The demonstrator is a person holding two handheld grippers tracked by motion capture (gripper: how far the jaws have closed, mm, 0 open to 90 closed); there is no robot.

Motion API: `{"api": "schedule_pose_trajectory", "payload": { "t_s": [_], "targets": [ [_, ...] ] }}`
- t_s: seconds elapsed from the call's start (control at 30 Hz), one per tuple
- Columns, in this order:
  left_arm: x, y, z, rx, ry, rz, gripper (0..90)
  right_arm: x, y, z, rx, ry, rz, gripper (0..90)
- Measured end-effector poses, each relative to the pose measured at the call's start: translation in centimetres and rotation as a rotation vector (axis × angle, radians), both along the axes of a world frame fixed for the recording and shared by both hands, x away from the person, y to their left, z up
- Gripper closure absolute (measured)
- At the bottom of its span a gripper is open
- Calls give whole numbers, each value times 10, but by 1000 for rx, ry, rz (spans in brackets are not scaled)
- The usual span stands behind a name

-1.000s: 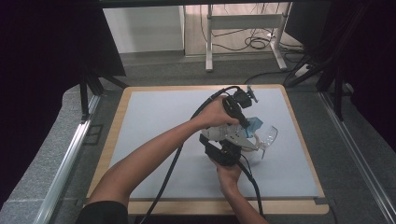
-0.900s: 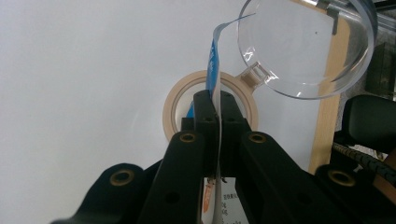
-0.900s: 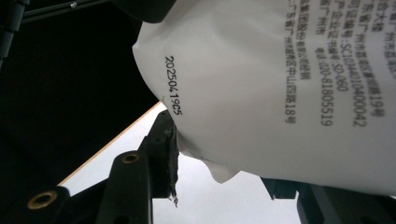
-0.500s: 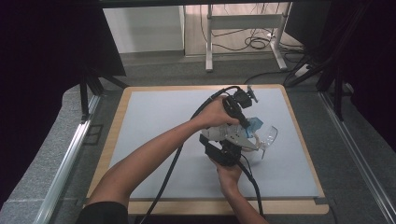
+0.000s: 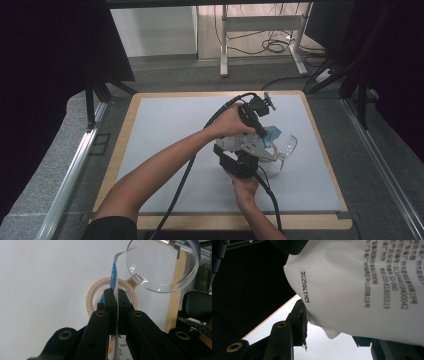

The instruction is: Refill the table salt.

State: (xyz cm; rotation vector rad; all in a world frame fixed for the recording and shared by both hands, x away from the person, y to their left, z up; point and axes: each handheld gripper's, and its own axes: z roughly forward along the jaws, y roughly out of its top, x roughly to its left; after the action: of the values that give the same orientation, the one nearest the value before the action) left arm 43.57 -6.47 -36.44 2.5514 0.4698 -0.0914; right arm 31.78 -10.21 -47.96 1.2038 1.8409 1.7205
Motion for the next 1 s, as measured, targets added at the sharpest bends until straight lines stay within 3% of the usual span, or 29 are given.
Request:
{"api": "schedule_pose_trajectory", "payload": {
  "t_s": [1.0],
  "targets": [
    [-1, -1, 4, 2, -12, -3, 898, -1, 1, 1, 13, -15, -16, 548]
  ]
}}
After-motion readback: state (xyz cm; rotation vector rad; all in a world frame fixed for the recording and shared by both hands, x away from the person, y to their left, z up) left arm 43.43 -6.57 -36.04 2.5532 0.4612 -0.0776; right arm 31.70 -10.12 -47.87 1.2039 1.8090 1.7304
